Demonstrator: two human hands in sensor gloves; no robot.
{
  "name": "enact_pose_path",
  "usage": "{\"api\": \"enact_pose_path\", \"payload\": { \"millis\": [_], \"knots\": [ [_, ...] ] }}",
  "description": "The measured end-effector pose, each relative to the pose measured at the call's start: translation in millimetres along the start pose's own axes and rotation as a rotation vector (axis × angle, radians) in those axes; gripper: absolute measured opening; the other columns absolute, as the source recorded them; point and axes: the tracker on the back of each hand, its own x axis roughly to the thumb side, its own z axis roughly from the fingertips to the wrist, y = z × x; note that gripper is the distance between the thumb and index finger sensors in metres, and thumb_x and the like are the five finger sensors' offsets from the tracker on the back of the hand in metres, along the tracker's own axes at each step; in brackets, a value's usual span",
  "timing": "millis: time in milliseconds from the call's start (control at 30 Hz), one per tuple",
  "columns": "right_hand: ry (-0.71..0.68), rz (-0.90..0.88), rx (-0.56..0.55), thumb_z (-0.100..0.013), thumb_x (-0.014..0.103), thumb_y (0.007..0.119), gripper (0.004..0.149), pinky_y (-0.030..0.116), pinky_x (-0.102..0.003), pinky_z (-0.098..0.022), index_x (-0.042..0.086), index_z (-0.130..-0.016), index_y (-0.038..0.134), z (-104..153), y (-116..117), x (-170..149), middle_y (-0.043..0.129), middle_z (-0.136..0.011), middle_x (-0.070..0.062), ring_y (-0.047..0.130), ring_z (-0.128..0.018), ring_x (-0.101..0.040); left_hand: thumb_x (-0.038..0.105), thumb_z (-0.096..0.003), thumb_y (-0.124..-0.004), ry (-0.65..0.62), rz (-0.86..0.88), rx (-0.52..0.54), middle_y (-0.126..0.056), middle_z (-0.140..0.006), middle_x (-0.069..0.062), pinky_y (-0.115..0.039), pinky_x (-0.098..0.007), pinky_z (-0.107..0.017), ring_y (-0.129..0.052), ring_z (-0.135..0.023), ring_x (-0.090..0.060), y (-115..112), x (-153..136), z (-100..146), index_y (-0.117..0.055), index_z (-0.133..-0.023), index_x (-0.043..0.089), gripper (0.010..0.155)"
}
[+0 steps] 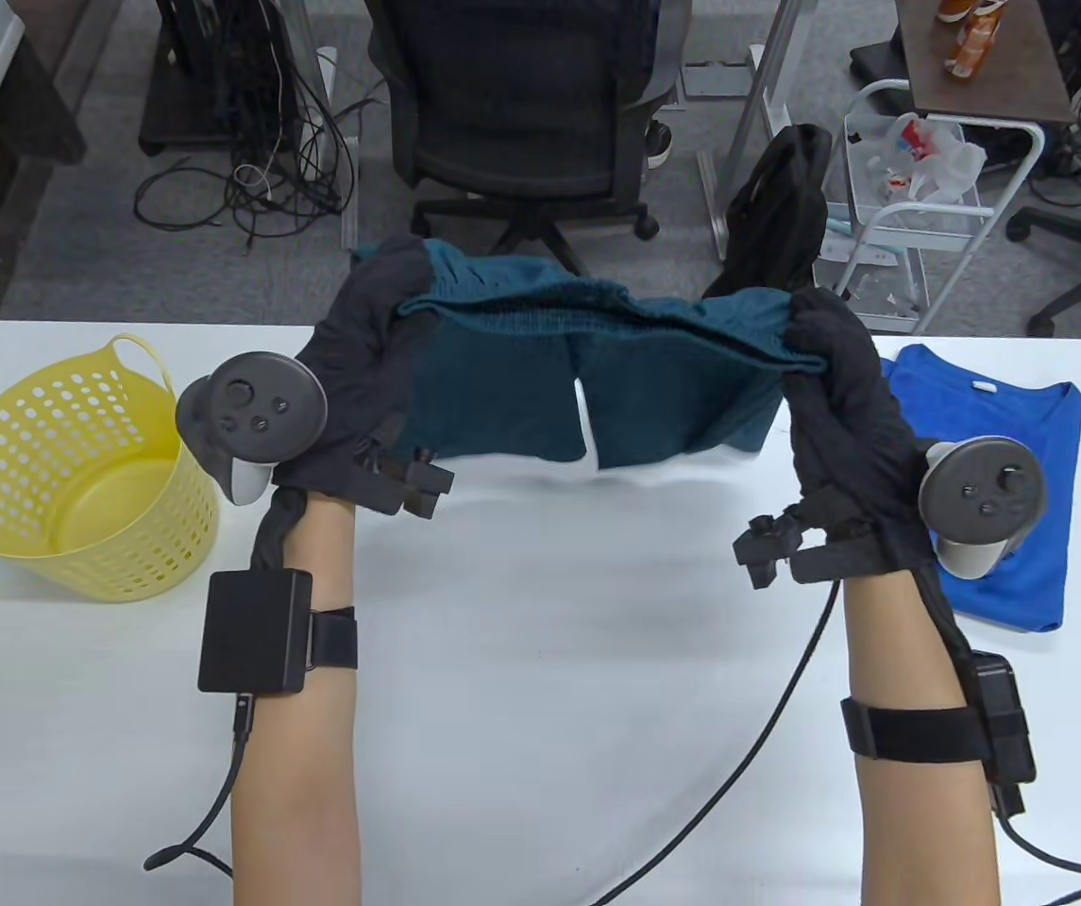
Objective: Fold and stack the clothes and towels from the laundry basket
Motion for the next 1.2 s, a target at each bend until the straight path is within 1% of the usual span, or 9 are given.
{"api": "enact_pose_path", "payload": {
  "millis": [133,367,500,667,733,867,933,1067,1200],
  "knots": [
    [0.085,0.102,0.097,-0.062,0.023,0.073,0.044,0.059,-0.074,-0.067,0.023,-0.106,0.065,36.8,6.2,-30.0,0.056,-0.118,-0.013,0.068,-0.102,-0.046,0.042,-0.0552,-0.075,-0.021,-0.127,-0.126,-0.067,-0.119,-0.002,-0.08,-0.041,-0.072,-0.083,-0.103,-0.027,-12.2,-16.3,52.2,-0.062,-0.105,0.04,0.051],
    [0.345,0.35,0.525,-0.061,0.022,0.076,0.046,0.061,-0.074,-0.064,0.016,-0.106,0.068,162.3,58.4,-112.1,0.061,-0.115,-0.019,0.069,-0.097,-0.053,0.044,-0.0555,-0.076,0.205,-0.322,-0.669,-0.077,-0.115,-0.004,-0.076,-0.057,-0.07,-0.085,-0.101,-0.036,-102.2,-72.7,194.7,-0.065,-0.106,0.038,0.052],
    [0.382,0.454,0.729,-0.062,0.021,0.075,0.045,0.061,-0.074,-0.064,0.012,-0.106,0.07,207.8,74.3,-122.6,0.068,-0.112,-0.021,0.072,-0.096,-0.053,0.045,-0.0555,-0.075,0.22,-0.422,-0.881,-0.082,-0.112,-0.002,-0.073,-0.059,-0.071,-0.086,-0.101,-0.036,-123.1,-71.6,243.3,-0.066,-0.106,0.038,0.052],
    [0.418,0.562,0.949,-0.066,0.047,0.061,0.059,0.051,-0.078,-0.067,0.009,-0.111,0.067,229.4,77.8,-113.1,0.065,-0.115,-0.022,0.06,-0.103,-0.054,0.068,-0.0507,-0.06,0.271,-0.416,-1.069,-0.062,-0.124,0.0,-0.06,-0.067,-0.076,-0.057,-0.116,-0.037,-121.2,-67.7,265.5,-0.065,-0.109,0.035,0.067],
    [0.395,0.595,0.87,-0.066,0.042,0.058,0.052,0.05,-0.078,-0.066,0.011,-0.104,0.075,233.8,81.6,-110.5,0.07,-0.111,-0.019,0.063,-0.101,-0.054,0.063,-0.053,-0.055,0.325,-0.376,-0.981,-0.069,-0.119,0.0,-0.059,-0.067,-0.075,-0.06,-0.114,-0.036,-121.6,-68.8,267.2,-0.075,-0.102,0.032,0.062],
    [0.345,0.742,0.838,-0.063,0.031,0.075,0.04,0.051,-0.077,-0.065,0.011,-0.097,0.078,238.5,94.5,-103.1,0.068,-0.11,-0.023,0.064,-0.099,-0.055,0.05,-0.054,-0.076,0.305,-0.517,-0.933,-0.072,-0.114,0.003,-0.064,-0.062,-0.075,-0.067,-0.109,-0.033,-129.4,-63.7,267.3,-0.076,-0.096,0.036,0.044],
    [0.283,0.82,0.874,-0.06,0.032,0.078,0.068,0.047,-0.08,-0.065,0.003,-0.116,0.051,243.7,102.9,-100.3,0.04,-0.119,-0.037,0.045,-0.1,-0.066,0.049,-0.0506,-0.082,0.265,-0.63,-0.968,-0.052,-0.126,-0.011,-0.063,-0.063,-0.075,-0.059,-0.112,-0.043,-135.3,-59.2,272.4,-0.051,-0.116,0.034,0.074],
    [0.332,0.734,0.967,-0.062,0.03,0.077,0.084,0.038,-0.08,-0.067,0.002,-0.121,0.024,242.0,102.4,-103.3,0.015,-0.119,-0.039,0.021,-0.101,-0.064,0.054,-0.0542,-0.073,0.303,-0.62,-1.202,-0.017,-0.128,-0.022,-0.048,-0.072,-0.075,-0.029,-0.113,-0.055,-141.9,-63.2,276.6,-0.021,-0.122,0.031,0.088],
    [0.434,0.632,1.025,-0.065,0.029,0.07,0.074,0.038,-0.078,-0.068,0.002,-0.121,0.03,243.3,96.8,-115.0,0.021,-0.12,-0.034,0.022,-0.103,-0.059,0.06,-0.0546,-0.059,0.268,-0.616,-1.146,-0.037,-0.129,-0.016,-0.054,-0.068,-0.076,-0.044,-0.114,-0.048,-132.6,-56.3,272.6,-0.047,-0.119,0.034,0.07]
  ]
}}
